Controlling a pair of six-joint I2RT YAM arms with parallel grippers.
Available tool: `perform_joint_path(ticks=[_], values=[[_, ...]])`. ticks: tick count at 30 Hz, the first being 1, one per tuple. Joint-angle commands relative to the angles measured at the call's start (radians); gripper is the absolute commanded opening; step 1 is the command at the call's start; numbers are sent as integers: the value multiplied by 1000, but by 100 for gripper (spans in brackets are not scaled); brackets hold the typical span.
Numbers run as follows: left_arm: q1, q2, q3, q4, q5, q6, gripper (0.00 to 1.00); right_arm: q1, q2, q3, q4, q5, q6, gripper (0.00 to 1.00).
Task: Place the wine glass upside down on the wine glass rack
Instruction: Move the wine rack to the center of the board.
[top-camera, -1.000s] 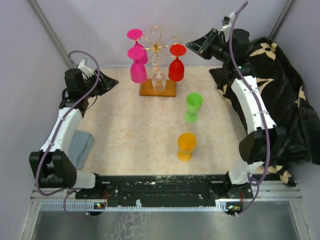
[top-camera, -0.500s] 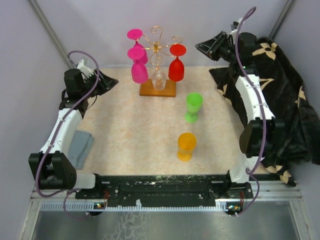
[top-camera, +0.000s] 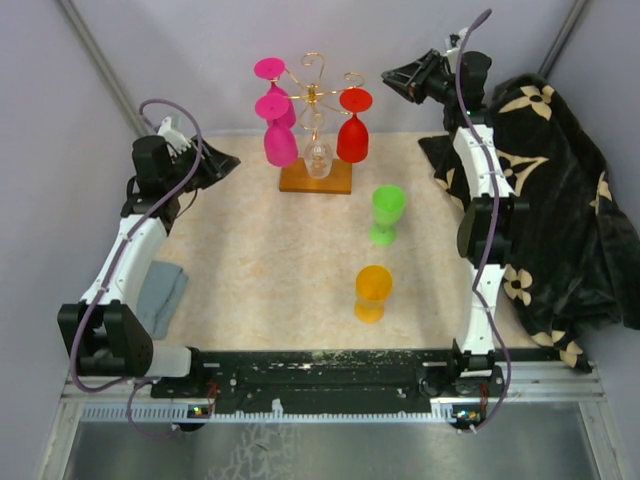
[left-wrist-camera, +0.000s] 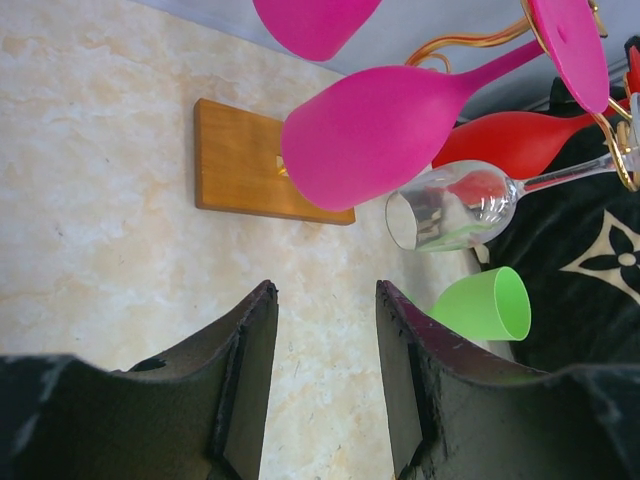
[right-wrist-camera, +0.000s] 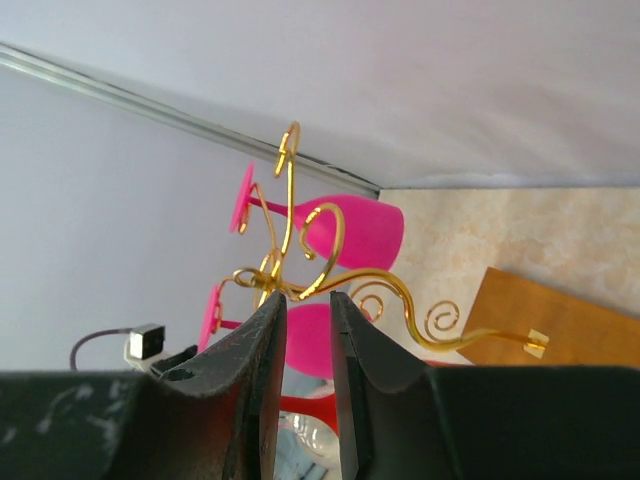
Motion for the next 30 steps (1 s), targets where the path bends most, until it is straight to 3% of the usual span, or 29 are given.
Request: perform_joint_path(ticks=[1, 12, 30], values=[[-27, 15, 23, 27, -31, 7, 50, 7, 51, 140, 99, -45, 76, 25], [-38, 34, 61, 15, -55, 5, 50, 40, 132, 191, 210, -56, 173, 26], [-39, 19, 60, -4, -61, 17, 50, 95, 156, 182, 242, -8, 188, 27]])
